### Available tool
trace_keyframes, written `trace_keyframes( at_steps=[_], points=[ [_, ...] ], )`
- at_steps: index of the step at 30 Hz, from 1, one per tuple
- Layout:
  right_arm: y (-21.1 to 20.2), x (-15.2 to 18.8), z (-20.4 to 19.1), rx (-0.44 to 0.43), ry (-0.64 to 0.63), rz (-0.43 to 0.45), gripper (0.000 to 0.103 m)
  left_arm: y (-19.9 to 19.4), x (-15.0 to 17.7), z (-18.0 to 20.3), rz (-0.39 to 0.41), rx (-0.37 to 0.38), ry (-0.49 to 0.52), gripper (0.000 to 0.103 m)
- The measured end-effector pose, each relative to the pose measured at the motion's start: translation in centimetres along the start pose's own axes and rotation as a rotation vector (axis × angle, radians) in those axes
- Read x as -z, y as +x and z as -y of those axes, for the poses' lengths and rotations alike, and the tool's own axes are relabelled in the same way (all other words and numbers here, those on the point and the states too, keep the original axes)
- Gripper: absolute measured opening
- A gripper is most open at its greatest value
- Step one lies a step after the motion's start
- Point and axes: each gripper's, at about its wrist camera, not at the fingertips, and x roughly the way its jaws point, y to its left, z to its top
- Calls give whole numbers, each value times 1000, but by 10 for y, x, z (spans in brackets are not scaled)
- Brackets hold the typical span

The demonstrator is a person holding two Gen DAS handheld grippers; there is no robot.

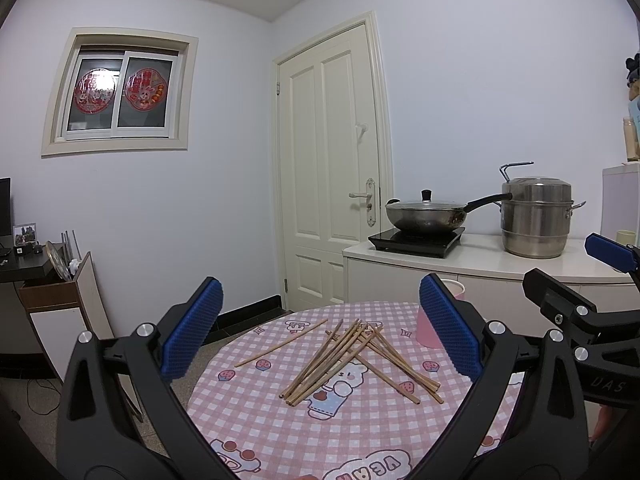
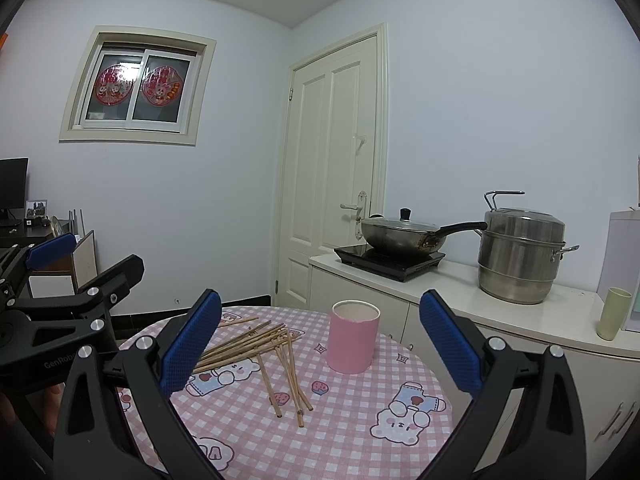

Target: Organize utensils

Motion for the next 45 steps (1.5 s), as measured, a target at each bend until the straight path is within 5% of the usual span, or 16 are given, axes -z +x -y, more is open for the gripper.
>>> trace_keyframes(
  at_steps=[45],
  points=[
    [4,10,1,-1,4,-12,96,2,1,1,-6,4,1,97]
  ],
)
